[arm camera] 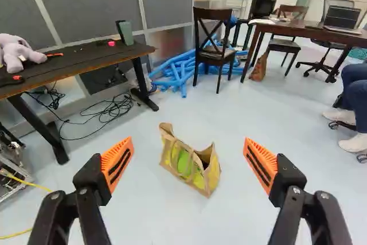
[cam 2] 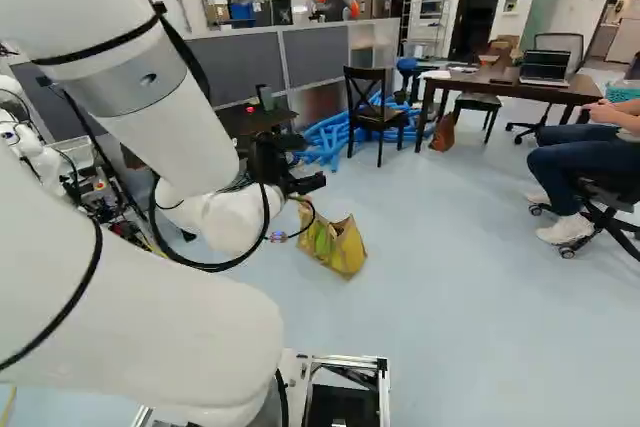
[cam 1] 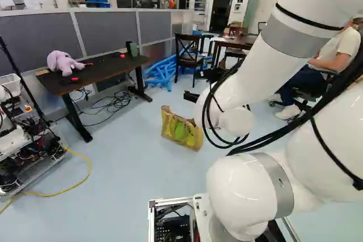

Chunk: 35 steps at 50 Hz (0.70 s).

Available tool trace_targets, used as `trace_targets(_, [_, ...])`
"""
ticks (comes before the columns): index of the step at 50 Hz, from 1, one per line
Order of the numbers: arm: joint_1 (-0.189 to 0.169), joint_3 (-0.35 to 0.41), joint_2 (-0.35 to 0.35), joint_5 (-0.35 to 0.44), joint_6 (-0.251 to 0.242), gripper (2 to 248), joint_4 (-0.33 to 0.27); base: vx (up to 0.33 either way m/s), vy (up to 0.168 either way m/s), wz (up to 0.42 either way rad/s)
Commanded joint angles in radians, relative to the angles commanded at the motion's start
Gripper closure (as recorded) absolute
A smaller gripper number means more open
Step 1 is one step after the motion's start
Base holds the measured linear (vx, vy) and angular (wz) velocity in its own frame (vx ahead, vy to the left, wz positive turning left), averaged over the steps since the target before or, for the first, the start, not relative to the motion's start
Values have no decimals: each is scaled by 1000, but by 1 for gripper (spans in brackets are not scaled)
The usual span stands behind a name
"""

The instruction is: Pick up the bag on the ground and place it on the table

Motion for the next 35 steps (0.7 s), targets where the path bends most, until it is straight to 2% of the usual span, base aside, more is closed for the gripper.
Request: trace_targets(35, [0, 0, 0, 0, 0, 3, 0, 86, -11, -6])
